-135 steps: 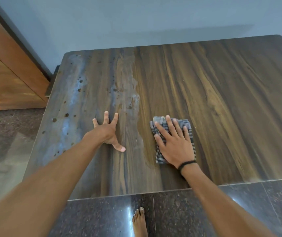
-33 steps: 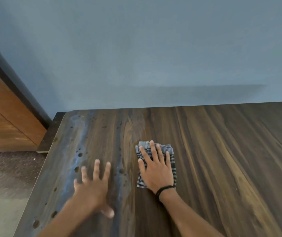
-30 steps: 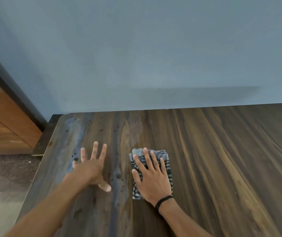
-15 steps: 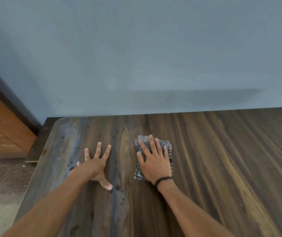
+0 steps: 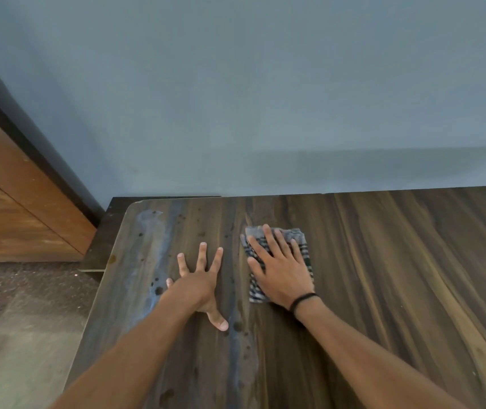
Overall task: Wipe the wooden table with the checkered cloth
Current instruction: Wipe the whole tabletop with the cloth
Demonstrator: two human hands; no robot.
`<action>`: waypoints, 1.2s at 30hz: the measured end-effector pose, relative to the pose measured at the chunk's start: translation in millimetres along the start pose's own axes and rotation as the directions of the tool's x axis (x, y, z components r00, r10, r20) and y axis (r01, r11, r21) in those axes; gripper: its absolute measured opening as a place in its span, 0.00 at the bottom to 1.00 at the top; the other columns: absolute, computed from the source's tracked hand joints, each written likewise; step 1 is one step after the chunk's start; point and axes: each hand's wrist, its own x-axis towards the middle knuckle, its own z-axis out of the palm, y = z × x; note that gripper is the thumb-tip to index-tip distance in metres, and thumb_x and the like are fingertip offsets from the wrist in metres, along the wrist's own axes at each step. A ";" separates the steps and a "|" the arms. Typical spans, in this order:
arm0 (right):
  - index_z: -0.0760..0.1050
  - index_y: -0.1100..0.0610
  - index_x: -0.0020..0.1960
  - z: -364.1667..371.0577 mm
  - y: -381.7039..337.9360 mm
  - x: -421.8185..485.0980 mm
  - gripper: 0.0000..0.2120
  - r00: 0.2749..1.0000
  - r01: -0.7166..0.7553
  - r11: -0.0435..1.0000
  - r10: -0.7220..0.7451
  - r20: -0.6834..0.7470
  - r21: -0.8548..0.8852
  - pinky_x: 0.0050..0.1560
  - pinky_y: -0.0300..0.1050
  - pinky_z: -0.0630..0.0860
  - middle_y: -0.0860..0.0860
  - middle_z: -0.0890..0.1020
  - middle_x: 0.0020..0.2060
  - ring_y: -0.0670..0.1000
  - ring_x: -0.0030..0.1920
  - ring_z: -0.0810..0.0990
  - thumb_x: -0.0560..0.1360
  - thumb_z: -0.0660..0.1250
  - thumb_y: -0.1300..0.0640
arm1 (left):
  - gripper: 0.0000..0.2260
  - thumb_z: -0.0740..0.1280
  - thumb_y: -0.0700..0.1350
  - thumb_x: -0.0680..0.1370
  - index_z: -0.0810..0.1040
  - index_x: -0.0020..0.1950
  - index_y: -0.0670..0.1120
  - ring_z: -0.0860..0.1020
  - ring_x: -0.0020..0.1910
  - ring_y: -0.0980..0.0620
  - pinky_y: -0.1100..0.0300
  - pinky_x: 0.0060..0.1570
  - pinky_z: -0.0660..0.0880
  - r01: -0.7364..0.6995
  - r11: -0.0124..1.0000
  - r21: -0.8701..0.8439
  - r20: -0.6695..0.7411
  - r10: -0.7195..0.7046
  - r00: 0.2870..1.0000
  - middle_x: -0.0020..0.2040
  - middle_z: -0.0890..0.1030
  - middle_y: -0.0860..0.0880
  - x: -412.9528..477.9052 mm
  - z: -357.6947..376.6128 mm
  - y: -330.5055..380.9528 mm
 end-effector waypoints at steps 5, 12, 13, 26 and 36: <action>0.48 0.41 0.83 -22.9 19.0 56.3 0.28 0.972 -0.232 0.971 0.234 -0.017 0.063 0.79 0.58 0.38 0.49 0.43 0.83 0.54 0.82 0.42 0.85 0.45 0.39 | 0.69 0.82 0.57 0.61 0.20 0.70 0.59 0.25 0.70 0.33 0.26 0.69 0.48 -0.014 1.000 -0.012 0.003 0.014 1.000 0.67 0.16 0.53 -0.6 -3.6 0.0; 0.48 0.37 0.82 -17.5 22.4 67.1 0.27 0.999 -0.031 0.999 0.031 0.013 0.039 0.78 0.53 0.35 0.46 0.43 0.83 0.51 0.82 0.42 0.84 0.45 0.37 | 0.70 0.82 0.57 0.60 0.21 0.71 0.59 0.25 0.70 0.33 0.26 0.70 0.48 -0.043 0.999 -0.021 -0.024 0.042 0.999 0.67 0.17 0.53 -2.1 -0.5 -4.0; 0.49 0.38 0.82 -22.1 24.4 80.0 0.27 0.993 -0.114 0.991 0.114 0.004 0.063 0.79 0.55 0.36 0.47 0.43 0.83 0.52 0.82 0.42 0.84 0.45 0.38 | 0.70 0.82 0.57 0.60 0.21 0.70 0.59 0.25 0.70 0.33 0.26 0.70 0.48 -0.038 0.999 -0.023 -0.018 0.038 0.999 0.66 0.16 0.53 -1.6 -2.1 -3.0; 0.46 0.42 0.83 -18.3 -1.4 116.4 0.28 0.984 -0.178 0.983 0.178 0.012 0.051 0.80 0.59 0.37 0.51 0.41 0.83 0.54 0.82 0.39 0.85 0.44 0.39 | 0.69 0.82 0.56 0.61 0.21 0.71 0.59 0.25 0.71 0.33 0.27 0.70 0.47 -0.021 0.999 -0.032 -0.001 0.021 1.000 0.67 0.17 0.53 -4.9 -3.5 -0.7; 0.46 0.41 0.83 -16.4 -0.5 113.5 0.28 0.987 -0.162 0.986 0.162 0.006 0.031 0.79 0.58 0.37 0.50 0.42 0.83 0.54 0.82 0.40 0.84 0.45 0.38 | 0.70 0.82 0.57 0.61 0.20 0.70 0.58 0.24 0.69 0.31 0.26 0.69 0.47 -0.029 0.999 -0.033 0.003 0.029 1.000 0.66 0.16 0.52 -3.0 -2.2 -1.8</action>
